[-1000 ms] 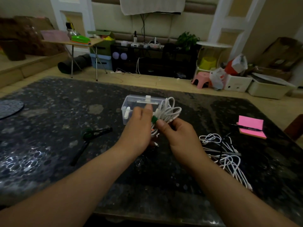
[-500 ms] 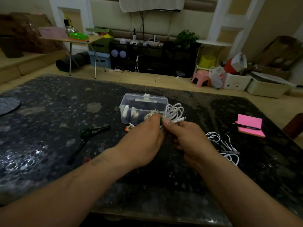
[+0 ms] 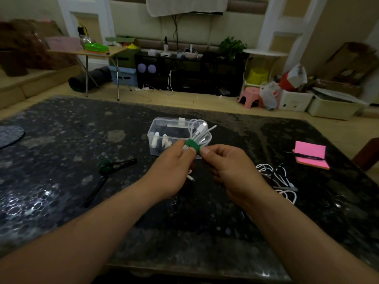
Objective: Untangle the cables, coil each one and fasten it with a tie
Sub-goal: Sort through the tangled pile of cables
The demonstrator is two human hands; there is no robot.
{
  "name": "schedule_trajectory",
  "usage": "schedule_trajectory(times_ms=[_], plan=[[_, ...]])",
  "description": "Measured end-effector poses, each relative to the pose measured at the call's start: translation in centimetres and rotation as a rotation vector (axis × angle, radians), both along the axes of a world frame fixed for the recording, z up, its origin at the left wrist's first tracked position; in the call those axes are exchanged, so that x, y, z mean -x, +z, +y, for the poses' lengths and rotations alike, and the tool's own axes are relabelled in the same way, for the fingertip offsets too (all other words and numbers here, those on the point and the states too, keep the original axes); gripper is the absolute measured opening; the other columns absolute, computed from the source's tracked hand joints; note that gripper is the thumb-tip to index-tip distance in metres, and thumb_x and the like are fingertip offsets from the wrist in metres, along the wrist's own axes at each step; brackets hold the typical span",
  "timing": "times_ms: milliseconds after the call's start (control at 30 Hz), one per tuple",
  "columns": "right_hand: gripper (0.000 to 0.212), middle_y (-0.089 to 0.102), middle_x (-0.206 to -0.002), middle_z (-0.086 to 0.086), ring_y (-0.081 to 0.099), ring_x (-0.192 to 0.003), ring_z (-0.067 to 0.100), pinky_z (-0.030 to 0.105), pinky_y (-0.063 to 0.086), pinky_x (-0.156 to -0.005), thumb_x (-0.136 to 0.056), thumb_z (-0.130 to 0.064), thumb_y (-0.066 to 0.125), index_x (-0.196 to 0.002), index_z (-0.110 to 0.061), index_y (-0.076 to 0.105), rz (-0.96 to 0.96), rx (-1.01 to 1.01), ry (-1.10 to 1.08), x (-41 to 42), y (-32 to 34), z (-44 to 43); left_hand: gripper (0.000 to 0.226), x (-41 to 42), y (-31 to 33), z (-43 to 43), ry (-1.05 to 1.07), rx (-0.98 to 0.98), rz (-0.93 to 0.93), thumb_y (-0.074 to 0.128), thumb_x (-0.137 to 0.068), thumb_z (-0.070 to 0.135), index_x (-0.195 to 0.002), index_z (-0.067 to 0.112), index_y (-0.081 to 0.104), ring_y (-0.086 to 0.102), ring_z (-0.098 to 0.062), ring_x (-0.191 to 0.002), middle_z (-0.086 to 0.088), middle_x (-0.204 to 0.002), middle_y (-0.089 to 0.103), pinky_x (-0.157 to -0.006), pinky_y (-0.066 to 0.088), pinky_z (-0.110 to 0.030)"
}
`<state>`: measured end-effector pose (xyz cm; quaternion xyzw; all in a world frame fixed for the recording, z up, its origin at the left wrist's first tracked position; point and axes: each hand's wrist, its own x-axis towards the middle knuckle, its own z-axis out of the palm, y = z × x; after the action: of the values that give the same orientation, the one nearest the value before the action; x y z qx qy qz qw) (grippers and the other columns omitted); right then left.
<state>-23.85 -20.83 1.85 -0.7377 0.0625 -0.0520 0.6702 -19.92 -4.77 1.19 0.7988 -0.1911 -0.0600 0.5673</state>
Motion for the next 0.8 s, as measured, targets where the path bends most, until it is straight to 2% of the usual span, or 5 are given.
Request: schedule_trajectory(times_ms=[100, 233, 467, 667, 800], plan=[[0.023, 0.064, -0.057, -0.015, 0.051, -0.047, -0.005, 0.018, 0.037, -0.055, -0.104, -0.030, 0.066, -0.092, -0.014, 0.077, -0.039, 0.101, -0.010, -0.1, 0.0, -0.1, 0.037, 0.2, 0.2, 0.1, 0.000, 0.112, 0.071, 0.044, -0.103, 0.043, -0.100, 0.009, 0.058, 0.045, -0.016, -0.061, -0.006, -0.079, 0.059, -0.062, 0.035, -0.042], [0.026, 0.060, -0.058, -0.015, 0.046, -0.050, -0.003, 0.028, 0.037, -0.059, -0.104, -0.035, 0.065, -0.085, -0.018, 0.072, -0.077, 0.208, -0.001, -0.2, 0.1, -0.2, 0.028, 0.7, 0.5, -0.2, -0.030, 0.299, 0.168, 0.037, -0.109, 0.020, -0.093, 0.008, 0.057, 0.039, -0.013, -0.056, -0.008, -0.076, 0.056, -0.050, 0.032, -0.029], [0.015, 0.066, -0.070, -0.018, 0.056, -0.063, -0.006, 0.013, 0.044, -0.063, -0.105, -0.022, 0.063, -0.094, -0.015, 0.070, -0.245, 0.176, 0.034, 0.0, 0.3, 0.7, 0.025, 0.7, 1.5, -0.4, -0.088, 0.701, 0.379, 0.033, -0.105, 0.015, -0.095, 0.007, 0.054, 0.025, -0.012, -0.050, -0.004, -0.065, 0.045, -0.040, 0.019, -0.022], [0.013, 0.076, -0.089, -0.002, 0.071, -0.083, 0.010, 0.029, 0.056, -0.076, -0.102, -0.025, 0.069, -0.094, -0.015, 0.072, -0.239, 0.160, -0.034, 0.0, -0.9, 1.1, 0.029, 0.8, 1.4, 0.3, -0.228, 0.697, 0.492, 0.028, -0.109, 0.023, -0.095, 0.011, 0.050, 0.023, -0.011, -0.045, -0.004, -0.062, 0.037, -0.034, 0.022, -0.020], [0.024, 0.066, -0.068, -0.013, 0.058, -0.065, 0.000, 0.018, 0.045, -0.065, -0.096, -0.033, 0.073, -0.083, -0.015, 0.067, -0.234, 0.083, -0.083, 0.2, -1.3, 1.1, 0.040, 1.1, 1.3, 0.4, -0.320, 0.681, 0.543, 0.030, -0.112, 0.030, -0.108, 0.003, 0.058, 0.026, -0.011, -0.044, -0.007, -0.065, 0.042, -0.034, 0.022, -0.020]])
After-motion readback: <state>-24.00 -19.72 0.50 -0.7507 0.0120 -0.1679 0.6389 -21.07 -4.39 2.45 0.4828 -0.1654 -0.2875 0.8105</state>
